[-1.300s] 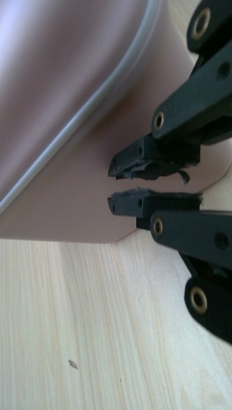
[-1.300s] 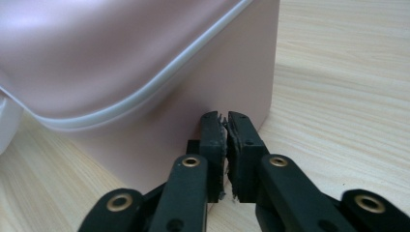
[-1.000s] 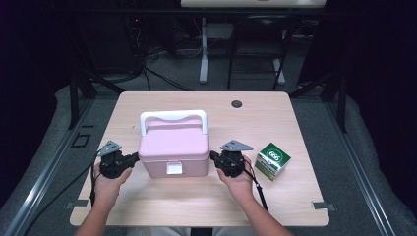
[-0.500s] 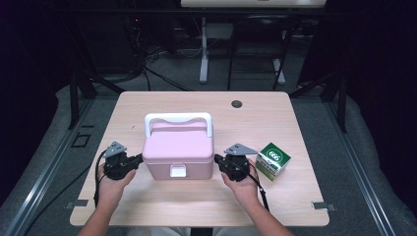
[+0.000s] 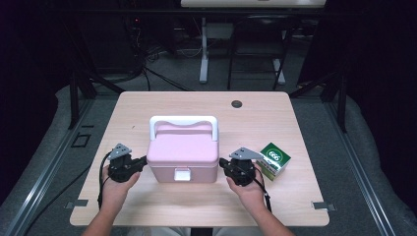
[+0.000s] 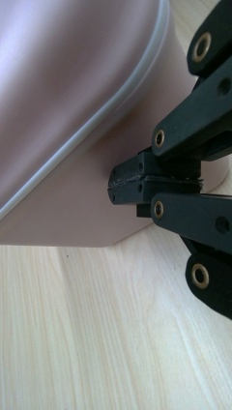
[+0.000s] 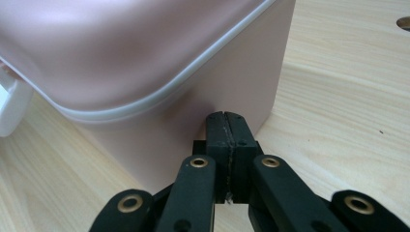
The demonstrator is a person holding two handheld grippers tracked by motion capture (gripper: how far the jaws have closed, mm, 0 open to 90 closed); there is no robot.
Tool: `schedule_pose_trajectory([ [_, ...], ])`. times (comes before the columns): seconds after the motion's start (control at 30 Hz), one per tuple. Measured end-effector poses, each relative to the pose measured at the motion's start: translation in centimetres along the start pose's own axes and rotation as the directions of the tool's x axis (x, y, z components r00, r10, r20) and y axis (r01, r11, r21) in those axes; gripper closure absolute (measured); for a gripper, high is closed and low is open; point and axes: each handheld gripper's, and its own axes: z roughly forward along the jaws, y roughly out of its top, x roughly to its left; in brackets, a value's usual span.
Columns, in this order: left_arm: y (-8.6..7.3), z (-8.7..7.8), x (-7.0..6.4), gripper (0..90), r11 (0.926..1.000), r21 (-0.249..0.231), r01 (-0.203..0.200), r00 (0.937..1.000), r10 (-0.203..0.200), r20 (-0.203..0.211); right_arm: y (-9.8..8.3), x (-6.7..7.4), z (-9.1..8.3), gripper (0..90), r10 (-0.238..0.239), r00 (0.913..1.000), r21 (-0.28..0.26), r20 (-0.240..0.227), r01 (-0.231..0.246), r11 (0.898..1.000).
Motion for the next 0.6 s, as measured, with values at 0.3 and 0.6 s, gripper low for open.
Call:
schedule_pose_trajectory([
  [0.3, -0.2, 0.0, -1.2, 90.0, 0.9998, 0.012, -0.015, 0.9998, 0.014, 0.016, -0.6, -0.3, -1.3, 90.0, 0.003, 1.0000, 0.008, 0.006, -0.003, 1.000],
  [0.6, -0.6, -0.4, -2.9, 90.0, 0.9991, 0.028, -0.033, 0.9981, 0.031, 0.052, -1.4, -0.6, -3.1, 90.0, -0.003, 1.0000, 0.021, 0.008, 0.003, 1.000],
])
